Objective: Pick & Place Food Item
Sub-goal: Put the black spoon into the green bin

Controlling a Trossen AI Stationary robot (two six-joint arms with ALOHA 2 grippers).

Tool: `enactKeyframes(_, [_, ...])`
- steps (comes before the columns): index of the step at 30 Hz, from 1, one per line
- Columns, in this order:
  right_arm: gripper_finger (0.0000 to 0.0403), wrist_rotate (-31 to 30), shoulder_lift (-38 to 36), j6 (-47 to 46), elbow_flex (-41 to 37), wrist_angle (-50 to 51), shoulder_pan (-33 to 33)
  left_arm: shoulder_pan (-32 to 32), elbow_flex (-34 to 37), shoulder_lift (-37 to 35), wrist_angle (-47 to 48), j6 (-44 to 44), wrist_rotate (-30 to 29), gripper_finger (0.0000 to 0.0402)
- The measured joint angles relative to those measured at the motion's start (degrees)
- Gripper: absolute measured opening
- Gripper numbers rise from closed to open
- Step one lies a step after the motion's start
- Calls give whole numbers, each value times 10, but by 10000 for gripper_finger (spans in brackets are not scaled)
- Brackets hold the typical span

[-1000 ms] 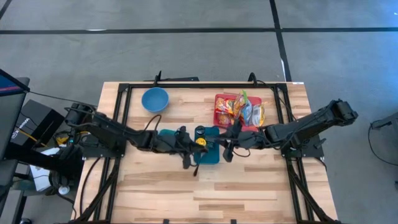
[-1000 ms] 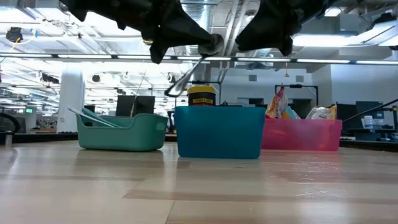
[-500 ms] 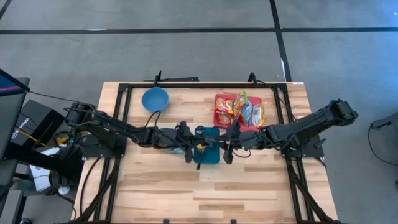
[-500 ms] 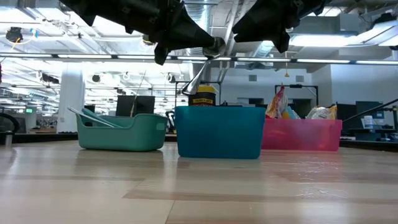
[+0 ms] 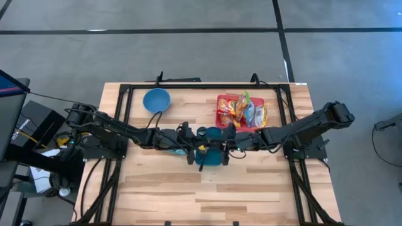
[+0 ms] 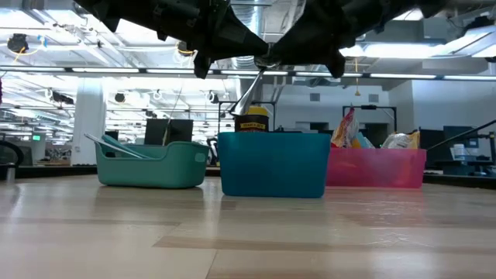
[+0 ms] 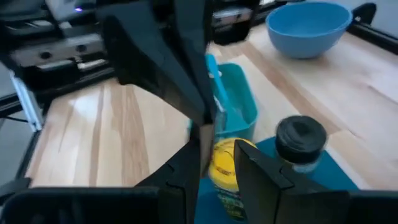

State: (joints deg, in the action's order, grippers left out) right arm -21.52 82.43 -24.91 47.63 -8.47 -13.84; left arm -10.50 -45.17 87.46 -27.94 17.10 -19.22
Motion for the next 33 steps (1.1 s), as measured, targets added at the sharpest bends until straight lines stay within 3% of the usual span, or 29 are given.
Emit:
enactKeyframes(13, [89,21,1,-7,-1,-16,8,0,0,0,0,0,0,0])
enactKeyframes(26, [9,20,1,-8,-1,-18,8,0,0,0,0,-3,-1,0])
enactKeyframes(33, [11,19,1,-27,-1,-19,8,0,0,0,0,-3,-9,0])
